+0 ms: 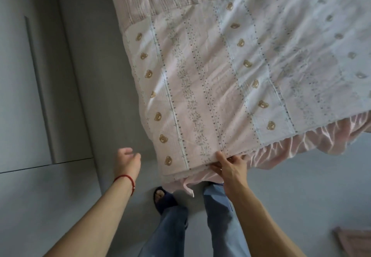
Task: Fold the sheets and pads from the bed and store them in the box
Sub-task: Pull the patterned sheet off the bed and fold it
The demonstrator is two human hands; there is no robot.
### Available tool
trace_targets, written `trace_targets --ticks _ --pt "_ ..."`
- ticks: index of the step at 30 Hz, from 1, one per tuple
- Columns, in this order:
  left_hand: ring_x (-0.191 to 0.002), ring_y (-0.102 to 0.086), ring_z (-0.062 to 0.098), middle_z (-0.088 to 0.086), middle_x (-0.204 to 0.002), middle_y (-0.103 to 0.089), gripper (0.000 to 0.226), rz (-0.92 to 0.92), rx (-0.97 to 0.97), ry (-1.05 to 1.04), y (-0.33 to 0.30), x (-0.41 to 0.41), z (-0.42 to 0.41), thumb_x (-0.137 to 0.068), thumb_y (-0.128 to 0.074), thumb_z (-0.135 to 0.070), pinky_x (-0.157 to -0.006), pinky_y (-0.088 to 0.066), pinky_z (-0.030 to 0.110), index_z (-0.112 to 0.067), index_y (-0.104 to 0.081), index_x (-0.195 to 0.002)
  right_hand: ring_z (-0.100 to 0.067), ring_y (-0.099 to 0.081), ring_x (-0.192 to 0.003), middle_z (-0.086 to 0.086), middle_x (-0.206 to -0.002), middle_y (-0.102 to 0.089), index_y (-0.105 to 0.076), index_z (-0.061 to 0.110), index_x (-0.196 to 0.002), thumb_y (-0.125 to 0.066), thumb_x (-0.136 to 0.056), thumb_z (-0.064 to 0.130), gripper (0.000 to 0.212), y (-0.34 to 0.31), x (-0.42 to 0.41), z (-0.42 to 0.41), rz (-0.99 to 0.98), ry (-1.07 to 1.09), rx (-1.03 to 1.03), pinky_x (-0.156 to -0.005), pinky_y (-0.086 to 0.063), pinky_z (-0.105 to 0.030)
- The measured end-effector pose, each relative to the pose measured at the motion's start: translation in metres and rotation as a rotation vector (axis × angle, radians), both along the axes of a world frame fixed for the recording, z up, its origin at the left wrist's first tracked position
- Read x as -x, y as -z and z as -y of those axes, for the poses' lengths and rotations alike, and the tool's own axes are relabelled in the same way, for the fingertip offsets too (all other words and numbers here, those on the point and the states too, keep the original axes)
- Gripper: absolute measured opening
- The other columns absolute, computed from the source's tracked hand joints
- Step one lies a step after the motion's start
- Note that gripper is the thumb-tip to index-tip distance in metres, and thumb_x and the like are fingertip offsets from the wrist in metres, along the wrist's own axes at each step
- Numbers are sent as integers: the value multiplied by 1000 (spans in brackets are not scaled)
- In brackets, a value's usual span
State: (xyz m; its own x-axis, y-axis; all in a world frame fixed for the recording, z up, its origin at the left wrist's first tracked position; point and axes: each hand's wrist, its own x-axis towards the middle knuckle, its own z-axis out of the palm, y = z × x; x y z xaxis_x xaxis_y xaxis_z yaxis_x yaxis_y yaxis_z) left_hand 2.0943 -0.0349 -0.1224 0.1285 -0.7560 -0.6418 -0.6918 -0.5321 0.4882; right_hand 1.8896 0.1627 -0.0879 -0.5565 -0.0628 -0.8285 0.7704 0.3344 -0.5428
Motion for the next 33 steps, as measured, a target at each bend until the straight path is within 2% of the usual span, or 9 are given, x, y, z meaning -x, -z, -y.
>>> trace_targets --ticks 5,8,11,14,16,18,22,29,33 --pt "-109 -59 25 4 -122 -61 35 -12 304 540 -46 101 36 -87 -64 -8 -97 -49 40 -24 -54 -116 -26 -76 -79 -2 -83 -76 -69 16 -90 -78 -79 39 26 18 -20 -7 -75 -31 -177 -80 -63 -52" --pt "-136 -40 31 8 -150 -44 54 84 424 977 -54 151 57 -86 -61 -9 -110 -37 42 -24 -53 -138 -30 -72 -94 -5 -105 -73 -56 22 -105 -80 -73 51 49 21 -18 3 -45 73 -220 -90 -60 -53" --pt "-154 -5 29 -4 -170 -1 78 168 338 1252 -58 201 81 -91 -64 -27 -118 -28 48 -44 -25 -157 -40 -58 -123 -15 -135 -58 -38 9 -140 -82 -79 50 86 23 2 16 -13 60 -328 -104 -49 -52" --pt "-153 17 40 -6 -165 29 102 384 125 1382 -50 241 100 -89 -71 -48 -121 -16 64 -60 9 -152 -43 -60 -116 -21 -132 -56 -35 2 -141 -82 -60 64 112 42 18 21 86 -10 -363 -98 -53 -52" --pt "-150 16 49 3 -162 36 119 556 9 1447 -41 256 109 -82 -74 -59 -118 -18 69 -61 27 -145 -45 -62 -112 -23 -130 -55 -30 5 -141 -84 -55 64 117 54 25 22 140 -62 -380 -95 -56 -56" --pt "-149 11 55 16 -159 39 133 668 -2 1484 -31 266 111 -74 -77 -66 -116 -23 70 -57 40 -138 -48 -59 -118 -26 -134 -52 -24 0 -144 -88 -67 52 112 56 32 26 181 -91 -413 -99 -53 -56" --pt "-147 -6 59 33 -155 33 147 774 0 1499 -27 289 106 -64 -80 -72 -113 -26 72 -51 48 -134 -47 -54 -126 -29 -137 -52 -30 -13 -144 -88 -78 37 101 56 40 28 197 -131 -496 -102 -49 -46" --pt "-146 -14 60 52 -145 25 152 782 18 1648 -23 302 111 -65 -76 -76 -116 -25 64 -36 53 -135 -43 -63 -104 -27 -119 -61 -48 -13 -129 -77 -56 71 115 78 28 29 94 -121 -537 -78 -49 -37" --pt "-145 -25 57 55 -143 23 150 771 23 1698 -21 303 119 -67 -75 -76 -112 -30 65 -34 52 -136 -47 -58 -104 -32 -118 -59 -53 -13 -125 -78 -63 67 104 83 26 33 21 -125 -574 -78 -42 -36"
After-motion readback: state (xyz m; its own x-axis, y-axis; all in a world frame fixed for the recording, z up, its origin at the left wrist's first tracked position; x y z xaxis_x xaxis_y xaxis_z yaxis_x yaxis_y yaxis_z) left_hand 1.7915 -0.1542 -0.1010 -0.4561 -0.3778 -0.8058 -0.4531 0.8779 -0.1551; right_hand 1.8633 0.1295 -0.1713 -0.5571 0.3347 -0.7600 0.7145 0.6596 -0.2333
